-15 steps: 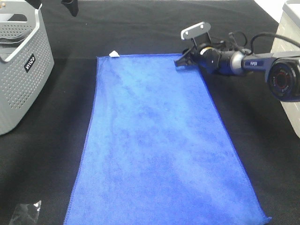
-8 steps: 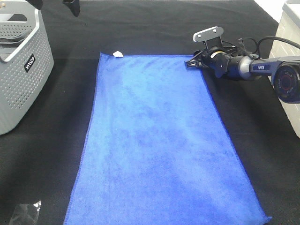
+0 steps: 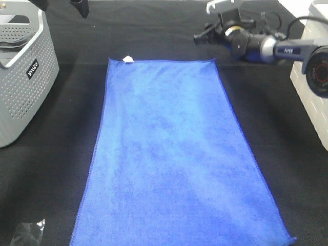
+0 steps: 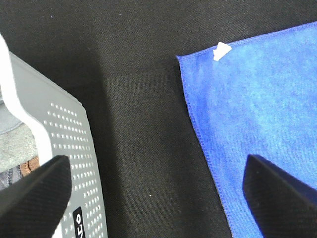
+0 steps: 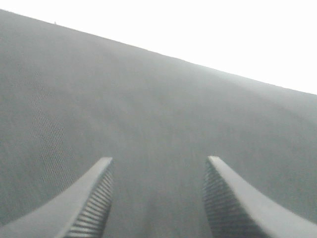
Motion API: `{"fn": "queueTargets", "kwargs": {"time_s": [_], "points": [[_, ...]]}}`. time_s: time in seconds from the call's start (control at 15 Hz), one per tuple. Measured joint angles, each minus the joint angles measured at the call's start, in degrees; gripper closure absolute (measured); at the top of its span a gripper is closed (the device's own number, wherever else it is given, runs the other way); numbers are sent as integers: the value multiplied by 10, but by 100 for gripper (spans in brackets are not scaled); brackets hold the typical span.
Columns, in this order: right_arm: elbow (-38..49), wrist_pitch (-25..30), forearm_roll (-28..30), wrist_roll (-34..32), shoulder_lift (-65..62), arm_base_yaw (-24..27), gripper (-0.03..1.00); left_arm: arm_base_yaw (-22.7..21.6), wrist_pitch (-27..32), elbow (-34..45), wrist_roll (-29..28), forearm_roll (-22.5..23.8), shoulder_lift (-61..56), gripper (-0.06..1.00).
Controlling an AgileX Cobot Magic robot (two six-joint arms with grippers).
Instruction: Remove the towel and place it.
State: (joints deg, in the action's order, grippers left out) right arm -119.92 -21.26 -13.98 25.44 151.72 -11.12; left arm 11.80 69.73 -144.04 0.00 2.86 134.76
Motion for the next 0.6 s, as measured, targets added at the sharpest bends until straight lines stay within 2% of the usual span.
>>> {"fn": "queueTargets", "kwargs": {"time_s": [0.07, 0.2, 0.4, 0.53, 0.6], "points": [[-1, 15, 0, -1, -11, -2, 44, 0, 0, 0, 0, -1, 0, 8], [-1, 120, 0, -5, -34, -3, 44, 0, 0, 0, 6, -1, 0, 8], [-1, 387, 1, -9, -103, -3, 44, 0, 0, 0, 27, -1, 0, 8], [-1, 525, 1, -38, -171, -3, 43, 0, 1, 0, 30, 12, -1, 8], [-1, 588, 1, -65, -209, -3, 40, 0, 1, 0, 31, 33, -3, 8]]}}
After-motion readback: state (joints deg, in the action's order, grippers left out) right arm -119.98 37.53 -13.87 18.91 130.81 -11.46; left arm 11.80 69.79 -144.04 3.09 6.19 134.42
